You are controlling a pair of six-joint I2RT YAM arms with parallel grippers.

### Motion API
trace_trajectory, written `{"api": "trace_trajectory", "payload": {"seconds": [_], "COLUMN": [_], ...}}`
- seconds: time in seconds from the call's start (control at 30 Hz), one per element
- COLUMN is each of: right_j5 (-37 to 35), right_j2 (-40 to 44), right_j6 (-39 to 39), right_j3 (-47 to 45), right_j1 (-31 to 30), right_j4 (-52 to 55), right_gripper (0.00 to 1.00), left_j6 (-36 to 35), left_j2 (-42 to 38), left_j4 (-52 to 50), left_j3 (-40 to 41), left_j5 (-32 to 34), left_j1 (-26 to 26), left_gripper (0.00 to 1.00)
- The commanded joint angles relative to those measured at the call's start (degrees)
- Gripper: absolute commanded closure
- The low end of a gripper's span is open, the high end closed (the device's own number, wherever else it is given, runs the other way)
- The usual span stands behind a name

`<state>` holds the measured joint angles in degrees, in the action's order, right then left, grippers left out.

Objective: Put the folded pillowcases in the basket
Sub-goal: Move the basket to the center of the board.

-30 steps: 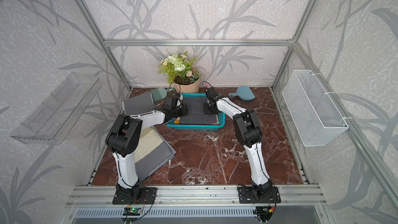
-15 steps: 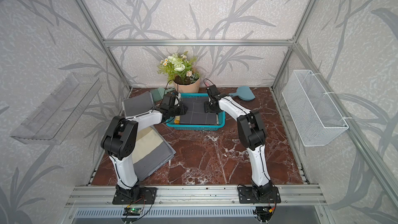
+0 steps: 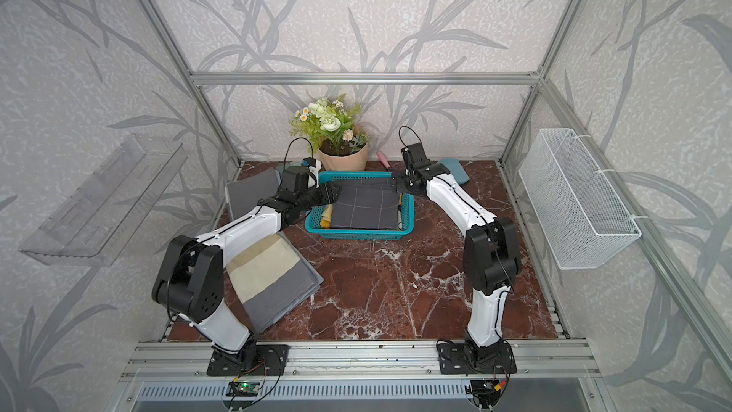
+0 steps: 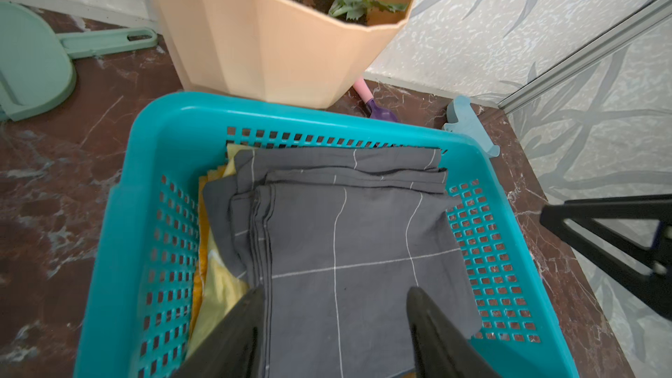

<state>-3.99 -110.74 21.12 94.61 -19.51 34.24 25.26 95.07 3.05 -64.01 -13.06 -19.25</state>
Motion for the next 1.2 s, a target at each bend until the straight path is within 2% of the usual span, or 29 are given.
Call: {"api": "trace_trajectory", "payload": {"seconds": [0.0, 0.13, 0.2, 0.37, 0.53, 0.67, 1.03, 1.13, 1.17], "right_j5": [0.5, 1.1, 1.4, 2.0, 1.7, 1.7, 1.5, 1.5, 1.6], "right_j2": [-2.8, -4.5, -5.3, -5.8, -4.9, -3.9, -1.9, -1.6, -1.4], "right_j6": [-0.6, -0.6, -0.3, 0.3, 0.5, 0.6, 0.9, 1.0, 1.0], "right_j3": [-1.0, -1.1, -1.2, -2.0, -3.7, -5.3, -9.8, -10.4, -10.5], "right_j1": [0.9, 1.0, 1.0, 1.1, 1.9, 3.3, 10.1, 11.8, 12.4], "right_j4": [2.9, 2.7, 2.4, 1.9, 1.4, 1.2, 1.3, 1.3, 1.2], "right_gripper": [0.13, 0.20, 0.26, 0.55, 0.73, 0.96, 0.99, 0.95, 0.90], "left_j6": [0.1, 0.4, 0.5, 0.5, 0.4, 0.2, -0.4, -0.5, -0.5], "left_j2": [-2.9, -4.2, -4.4, -4.7, -5.0, -5.5, -8.0, -9.0, -9.2], "left_j4": [0.2, 0.6, 0.6, 0.3, 0.0, -0.2, -2.6, -3.0, -3.0], "left_j3": [3.7, 7.0, 7.8, 8.3, 8.5, 9.1, 10.0, 10.2, 10.3], "left_j5": [0.9, 1.1, 1.2, 1.4, 1.6, 1.8, 4.8, 5.2, 5.4], "left_j1": [0.3, 0.3, 0.3, 0.3, 0.3, 0.3, 0.4, 0.4, 0.4], "left_gripper": [0.36, 0.35, 0.35, 0.35, 0.35, 0.35, 0.34, 0.34, 0.34]}}
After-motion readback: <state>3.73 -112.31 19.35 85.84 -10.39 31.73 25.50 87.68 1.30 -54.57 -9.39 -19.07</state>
